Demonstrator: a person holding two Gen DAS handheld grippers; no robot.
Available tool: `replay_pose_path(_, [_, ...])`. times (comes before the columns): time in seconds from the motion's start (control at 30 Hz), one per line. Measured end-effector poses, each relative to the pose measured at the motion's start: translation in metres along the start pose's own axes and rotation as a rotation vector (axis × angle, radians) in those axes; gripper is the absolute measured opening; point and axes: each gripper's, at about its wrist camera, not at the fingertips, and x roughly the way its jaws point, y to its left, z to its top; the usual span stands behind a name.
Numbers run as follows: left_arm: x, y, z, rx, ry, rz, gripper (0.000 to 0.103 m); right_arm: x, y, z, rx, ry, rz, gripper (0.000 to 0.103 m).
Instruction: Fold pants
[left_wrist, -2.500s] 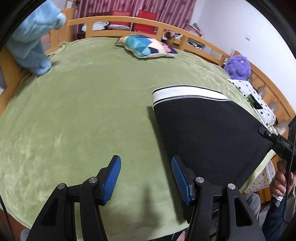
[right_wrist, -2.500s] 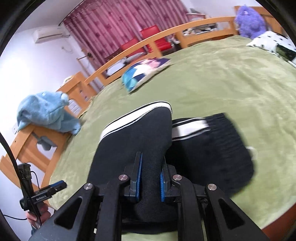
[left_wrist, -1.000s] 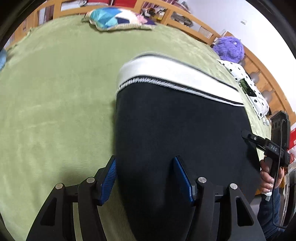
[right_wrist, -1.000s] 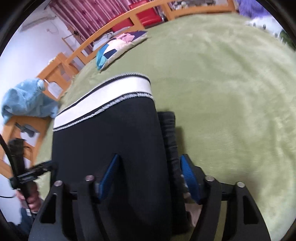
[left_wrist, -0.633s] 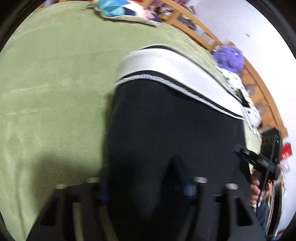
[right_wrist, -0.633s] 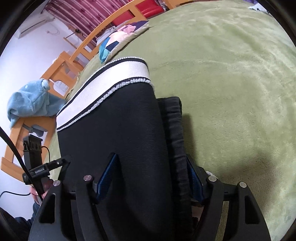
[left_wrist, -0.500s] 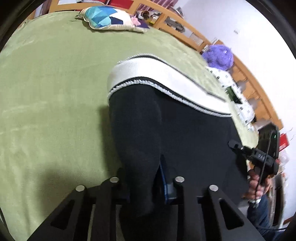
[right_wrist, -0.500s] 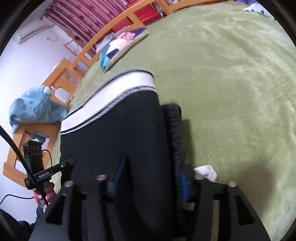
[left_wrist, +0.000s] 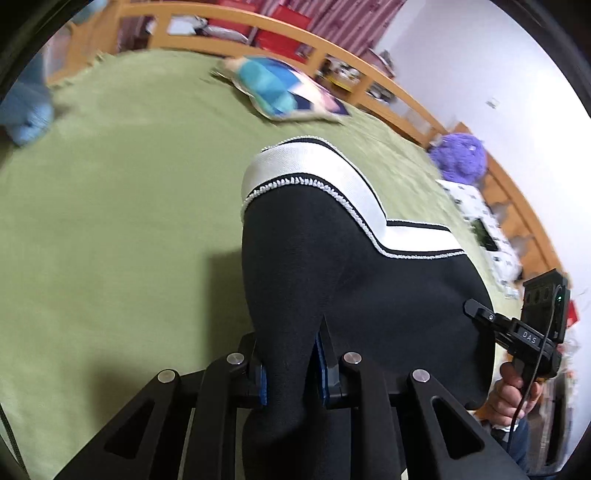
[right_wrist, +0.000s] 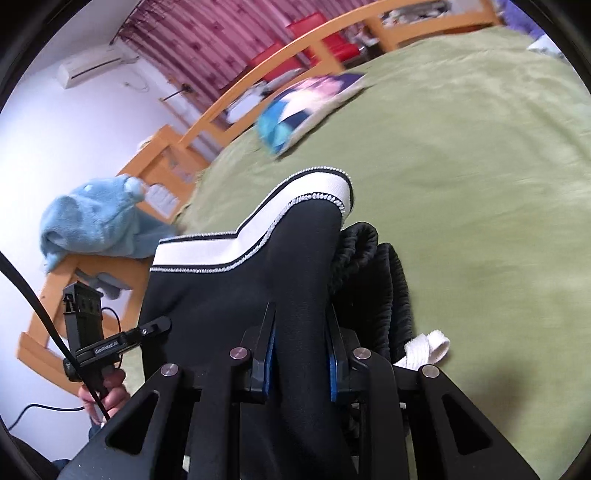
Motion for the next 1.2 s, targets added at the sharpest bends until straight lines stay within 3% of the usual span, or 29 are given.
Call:
replay_pose_path(0.1, [-0.014, 0.035, 0.012, -0.014, -0.017, 0.048, 0.018, 0.04, 0.027, -0.001, -0.018, 0.027, 0.045, 0.021])
replay_pose_path(0.2, [0.002, 0.055, 0.018, -0.053, 0.015, 0.051, 0.019, 0.07, 0.044, -0.005, -0.036, 0.04, 0.067, 0.022])
replay_pose_path(0.37, [0.034, 0.066, 0.013, -0.088, 0.071, 0.089, 0.039, 0.093, 0.038, -0.004, -0.08, 0.042, -0.066, 0.031])
replay_pose_path(0.43, [0.036, 0.061, 0.01, -0.075, 0.075, 0.12, 0.049, 0.091, 0.03, -0.009, -0.098, 0.066, -0.111, 0.049])
replay_pose_path(0.47, [0.033, 0.058, 0.008, -0.068, 0.07, 0.14, 0.051, 0.087, 0.028, -0.011, -0.102, 0.073, -0.137, 0.05])
replay_pose_path(0.6, [0.007, 0.048, -0.011, -0.038, 0.052, 0.209, 0.061, 0.044, 0.042, -0.016, -0.142, -0.004, -0.233, 0.049])
replay_pose_path(0.73, [-0.019, 0.035, -0.048, -0.005, 0.029, 0.254, 0.061, 0.01, 0.068, -0.038, -0.212, -0.082, -0.216, 0.049])
replay_pose_path(0.87, [-0.026, 0.029, -0.097, 0.025, 0.03, 0.298, 0.066, 0.013, 0.082, -0.08, -0.305, -0.039, -0.194, 0.048])
replay_pose_path(0.97, [-0.024, 0.039, -0.127, -0.039, 0.024, 0.262, 0.076, 0.032, 0.077, -0.107, -0.355, -0.001, -0.306, 0.048])
replay_pose_path(1.0, [-0.021, 0.046, -0.132, -0.082, 0.043, 0.226, 0.081, 0.041, 0.07, -0.113, -0.35, 0.033, -0.342, 0.048])
replay_pose_path(1.07, [-0.023, 0.051, -0.131, -0.106, 0.067, 0.191, 0.081, 0.039, 0.063, -0.115, -0.292, 0.038, -0.319, 0.049])
replay_pose_path(1.2, [-0.04, 0.038, -0.111, 0.02, 0.019, 0.294, 0.078, 0.018, 0.074, -0.1, -0.322, 0.03, -0.291, 0.046])
